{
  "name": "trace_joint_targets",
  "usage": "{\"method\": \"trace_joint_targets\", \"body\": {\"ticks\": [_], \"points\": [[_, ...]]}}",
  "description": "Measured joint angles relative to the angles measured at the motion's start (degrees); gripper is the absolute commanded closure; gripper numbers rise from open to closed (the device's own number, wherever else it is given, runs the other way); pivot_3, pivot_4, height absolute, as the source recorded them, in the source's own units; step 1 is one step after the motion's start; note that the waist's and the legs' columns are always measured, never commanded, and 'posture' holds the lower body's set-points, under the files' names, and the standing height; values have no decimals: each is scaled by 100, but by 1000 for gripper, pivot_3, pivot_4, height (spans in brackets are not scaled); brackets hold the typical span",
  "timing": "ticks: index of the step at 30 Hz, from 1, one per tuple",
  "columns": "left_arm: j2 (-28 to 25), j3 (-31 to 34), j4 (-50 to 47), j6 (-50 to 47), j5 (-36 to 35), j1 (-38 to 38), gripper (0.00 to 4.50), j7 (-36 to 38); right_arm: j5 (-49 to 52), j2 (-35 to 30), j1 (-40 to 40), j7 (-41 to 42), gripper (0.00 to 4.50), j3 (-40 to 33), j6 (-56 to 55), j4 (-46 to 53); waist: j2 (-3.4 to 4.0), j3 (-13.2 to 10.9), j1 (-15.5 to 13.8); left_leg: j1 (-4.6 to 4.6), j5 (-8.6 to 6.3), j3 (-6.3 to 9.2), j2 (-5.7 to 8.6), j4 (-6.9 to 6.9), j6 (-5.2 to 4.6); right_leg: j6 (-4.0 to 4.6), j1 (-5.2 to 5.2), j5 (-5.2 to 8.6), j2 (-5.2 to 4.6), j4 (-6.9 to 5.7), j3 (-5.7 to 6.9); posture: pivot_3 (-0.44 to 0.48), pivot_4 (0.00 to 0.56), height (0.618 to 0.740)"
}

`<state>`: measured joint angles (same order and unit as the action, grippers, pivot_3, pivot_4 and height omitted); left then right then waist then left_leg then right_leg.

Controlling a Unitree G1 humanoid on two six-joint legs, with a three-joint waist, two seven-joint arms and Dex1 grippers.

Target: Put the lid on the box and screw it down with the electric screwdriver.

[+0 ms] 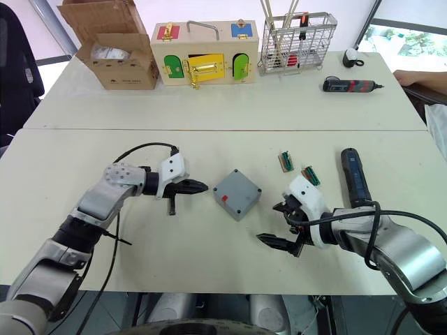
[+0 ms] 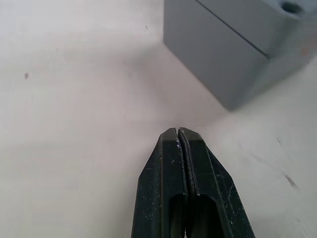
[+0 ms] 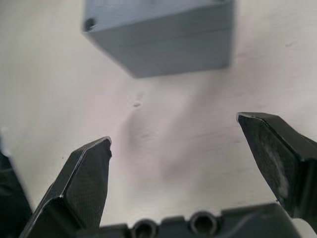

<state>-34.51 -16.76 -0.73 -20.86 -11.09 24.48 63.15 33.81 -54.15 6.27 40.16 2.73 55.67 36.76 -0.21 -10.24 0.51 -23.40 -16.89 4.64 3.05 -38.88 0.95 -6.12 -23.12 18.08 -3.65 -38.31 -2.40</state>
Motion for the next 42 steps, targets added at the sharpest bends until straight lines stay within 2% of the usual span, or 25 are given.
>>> {"method": "trace_joint_targets", "body": {"ticks": [4,8,15,25,32,34,39,42], "points": [[-145,13,-1037,-794,-418,-641,4500,44,-481,158,357,140,5,310,-637,-575,0,1,-26,-1,0,4,1,-5,-1,0,4,0,-2,1,1,0,150,740],[-14,-37,-1380,-1066,-452,-660,4500,-162,-684,462,547,305,5,555,-1040,-953,1,1,-85,-1,-2,2,2,-13,-3,0,6,0,0,-2,0,0,150,740],[443,-270,-978,-689,32,-495,4500,-762,-796,633,639,646,5,781,-1185,-1106,1,1,-121,-1,3,1,4,-15,6,0,5,0,0,-3,1,0,150,740],[571,-314,-449,-5,205,-334,4500,-812,-542,623,134,596,5,733,-577,-287,1,4,-127,1,-2,3,4,-22,-3,0,7,0,-1,-11,1,0,150,740],[635,-296,-265,38,195,-219,4500,-767,-537,621,77,487,5,714,-474,-142,1,5,-126,2,-2,3,5,-23,-3,0,7,0,0,-12,2,0,150,740],[555,-295,-286,34,171,-218,4500,-656,-508,470,54,559,5,590,-464,-112,1,5,-124,1,-2,2,5,-23,-3,0,6,0,0,-12,2,0,150,740],[-287,-40,-467,-159,-155,-274,4500,18,356,-767,452,1336,5,-1008,126,-184,7,6,-85,2,-3,2,1,-9,-6,1,1,0,2,-12,1,0,150,740],[-769,354,-466,-509,-534,-159,4500,448,720,-1626,763,2007,5,-1714,340,-649,8,5,-107,2,-6,4,-2,-6,-9,1,4,0,2,-5,6,0,150,740]]}}
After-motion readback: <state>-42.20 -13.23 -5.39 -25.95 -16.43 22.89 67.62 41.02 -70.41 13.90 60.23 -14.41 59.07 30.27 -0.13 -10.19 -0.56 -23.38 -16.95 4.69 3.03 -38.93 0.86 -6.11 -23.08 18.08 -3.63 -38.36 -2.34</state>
